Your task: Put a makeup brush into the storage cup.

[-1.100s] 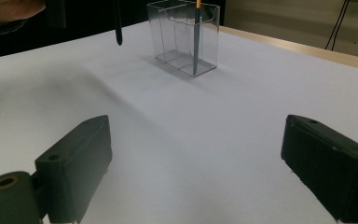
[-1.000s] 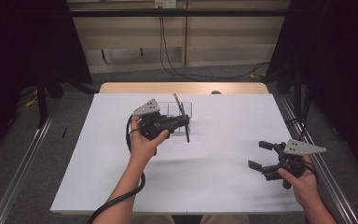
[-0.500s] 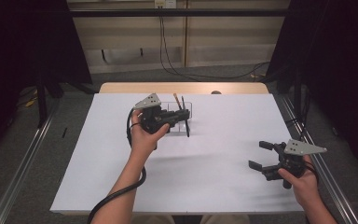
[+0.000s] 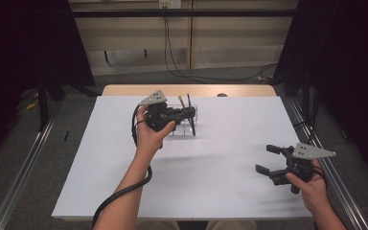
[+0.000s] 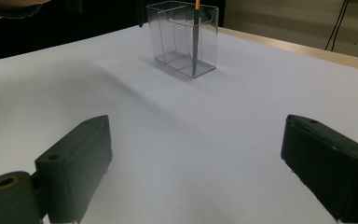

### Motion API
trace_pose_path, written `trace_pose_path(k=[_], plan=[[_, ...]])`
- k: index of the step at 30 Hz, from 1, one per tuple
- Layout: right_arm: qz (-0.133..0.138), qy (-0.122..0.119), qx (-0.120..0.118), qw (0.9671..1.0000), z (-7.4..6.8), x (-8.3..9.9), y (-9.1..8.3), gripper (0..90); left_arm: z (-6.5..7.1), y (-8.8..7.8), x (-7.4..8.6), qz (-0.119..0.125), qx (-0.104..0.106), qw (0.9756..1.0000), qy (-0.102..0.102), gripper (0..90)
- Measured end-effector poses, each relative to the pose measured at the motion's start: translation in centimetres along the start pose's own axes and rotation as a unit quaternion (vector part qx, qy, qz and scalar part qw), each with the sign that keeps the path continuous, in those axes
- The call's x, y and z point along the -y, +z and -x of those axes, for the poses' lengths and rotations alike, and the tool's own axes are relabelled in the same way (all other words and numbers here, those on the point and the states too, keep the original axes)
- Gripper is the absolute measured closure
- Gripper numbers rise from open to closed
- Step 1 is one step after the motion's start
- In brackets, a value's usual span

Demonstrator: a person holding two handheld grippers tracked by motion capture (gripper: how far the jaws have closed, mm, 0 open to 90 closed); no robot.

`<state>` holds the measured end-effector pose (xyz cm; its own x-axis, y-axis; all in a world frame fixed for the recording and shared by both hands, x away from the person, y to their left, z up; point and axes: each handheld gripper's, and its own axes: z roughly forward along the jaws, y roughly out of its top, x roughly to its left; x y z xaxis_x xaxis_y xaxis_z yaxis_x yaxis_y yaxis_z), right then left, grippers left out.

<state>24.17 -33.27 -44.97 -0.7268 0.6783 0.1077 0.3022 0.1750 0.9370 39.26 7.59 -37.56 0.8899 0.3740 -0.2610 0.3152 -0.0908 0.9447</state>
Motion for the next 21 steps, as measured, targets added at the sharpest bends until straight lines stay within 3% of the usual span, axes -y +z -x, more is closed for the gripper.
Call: trace_pose_path(k=[21], plan=[[0.0, 0.005, -0.002, 1.0, 0.1, 0.1, 0.1, 8.5, -1.7, 0.7, -0.9, 0.001, -0.021, 0.9998, -0.005, 83.8]])
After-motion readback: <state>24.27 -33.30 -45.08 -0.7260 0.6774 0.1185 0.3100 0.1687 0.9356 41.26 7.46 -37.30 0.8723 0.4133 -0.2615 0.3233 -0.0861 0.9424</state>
